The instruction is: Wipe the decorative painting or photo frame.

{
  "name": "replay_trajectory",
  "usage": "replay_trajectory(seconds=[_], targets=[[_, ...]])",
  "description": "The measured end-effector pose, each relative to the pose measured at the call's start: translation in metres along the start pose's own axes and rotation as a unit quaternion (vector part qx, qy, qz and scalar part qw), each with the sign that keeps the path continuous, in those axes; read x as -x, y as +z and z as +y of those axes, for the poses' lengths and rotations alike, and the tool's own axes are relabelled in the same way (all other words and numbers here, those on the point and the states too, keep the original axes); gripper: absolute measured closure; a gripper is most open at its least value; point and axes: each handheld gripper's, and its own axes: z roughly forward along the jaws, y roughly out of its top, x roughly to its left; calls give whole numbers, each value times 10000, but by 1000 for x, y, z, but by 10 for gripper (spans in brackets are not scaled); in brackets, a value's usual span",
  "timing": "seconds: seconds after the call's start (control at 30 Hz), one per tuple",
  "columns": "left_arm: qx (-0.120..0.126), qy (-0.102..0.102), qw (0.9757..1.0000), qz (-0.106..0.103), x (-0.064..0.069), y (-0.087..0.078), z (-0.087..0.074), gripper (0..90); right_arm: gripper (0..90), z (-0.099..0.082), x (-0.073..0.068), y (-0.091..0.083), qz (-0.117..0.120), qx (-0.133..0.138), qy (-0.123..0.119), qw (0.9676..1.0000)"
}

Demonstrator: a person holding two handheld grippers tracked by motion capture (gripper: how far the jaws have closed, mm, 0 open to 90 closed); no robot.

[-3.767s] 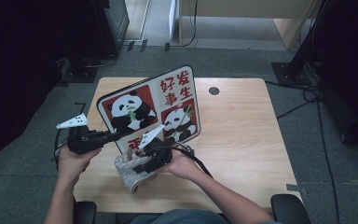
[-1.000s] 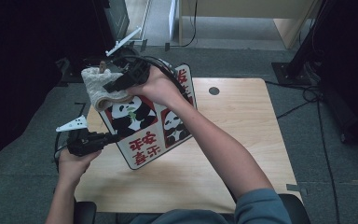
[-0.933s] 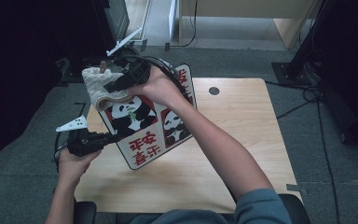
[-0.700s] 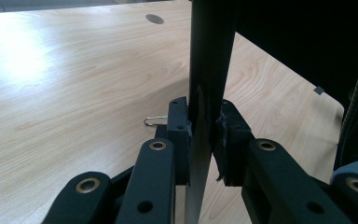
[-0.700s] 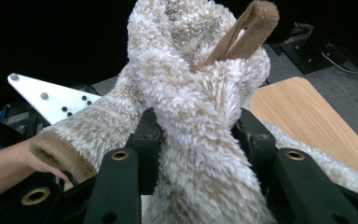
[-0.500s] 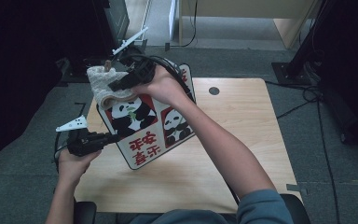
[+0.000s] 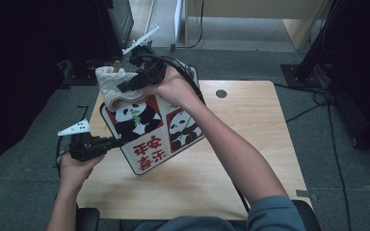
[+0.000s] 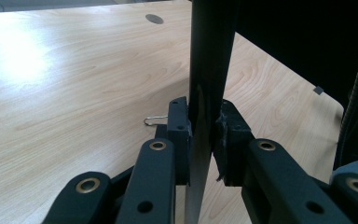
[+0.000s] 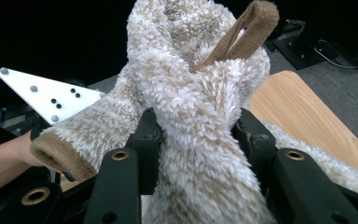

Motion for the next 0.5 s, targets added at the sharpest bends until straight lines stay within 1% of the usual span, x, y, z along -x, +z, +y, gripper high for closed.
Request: replay_trajectory(seconds=[0.17,0.23,0.27,0.4,0.5], targets=[[3,-7,10000,-1,0,0,0,788,593,-2,3,-2,2,44,-54,10000],[-1,-3,10000,-7,0,0,0,789,594,-3,3,-3,-42,52,-58,10000],[-2,-2,10000,-9,0,0,0,789,595,-4,3,-3,-26,72,-96,9999],[-7,7,10000,-13,0,0,0,789,594,-4,4,-5,12,81,-125,9999],[-6,4,10000,-10,0,0,0,789,593,-5,6,-6,13,60,-47,10000]])
